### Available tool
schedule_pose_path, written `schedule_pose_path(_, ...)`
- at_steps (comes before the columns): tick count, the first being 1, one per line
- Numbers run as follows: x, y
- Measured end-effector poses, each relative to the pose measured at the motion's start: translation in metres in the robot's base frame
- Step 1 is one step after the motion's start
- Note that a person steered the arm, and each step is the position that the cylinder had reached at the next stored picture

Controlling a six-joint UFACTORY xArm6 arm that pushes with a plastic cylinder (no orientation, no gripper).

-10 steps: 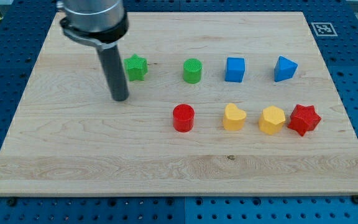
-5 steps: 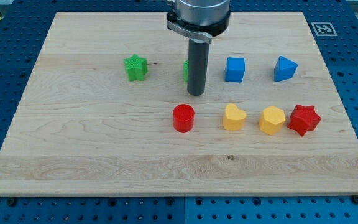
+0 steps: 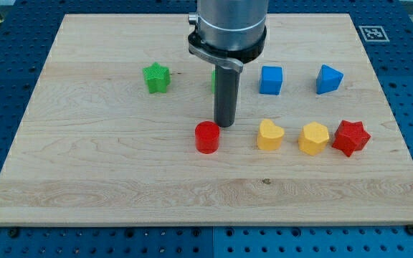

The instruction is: Move the red circle to the bottom center

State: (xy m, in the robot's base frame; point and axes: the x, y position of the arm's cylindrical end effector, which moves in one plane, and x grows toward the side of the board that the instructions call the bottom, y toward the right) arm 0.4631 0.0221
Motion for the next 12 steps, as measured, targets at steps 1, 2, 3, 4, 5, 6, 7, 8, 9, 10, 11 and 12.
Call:
schedule_pose_path(1, -0.002, -0.023)
schedule_pose_path(2, -0.001, -0.031)
schedule_pose_path(3, 0.007, -0.031)
schedule_pose_path(4, 0.024, -0.031)
schedule_pose_path(5, 0.035, -0.031)
schedule_pose_path(6, 0.042, -0.031)
schedule_pose_path(7, 0.046, -0.031)
schedule_pose_path(8, 0.051, -0.03)
schedule_pose_path(9, 0.061, -0.024)
schedule_pose_path(10, 0.071, -0.016)
schedule_pose_path(11, 0.072, -0.01)
schedule_pose_path(12, 0.029, -0.01)
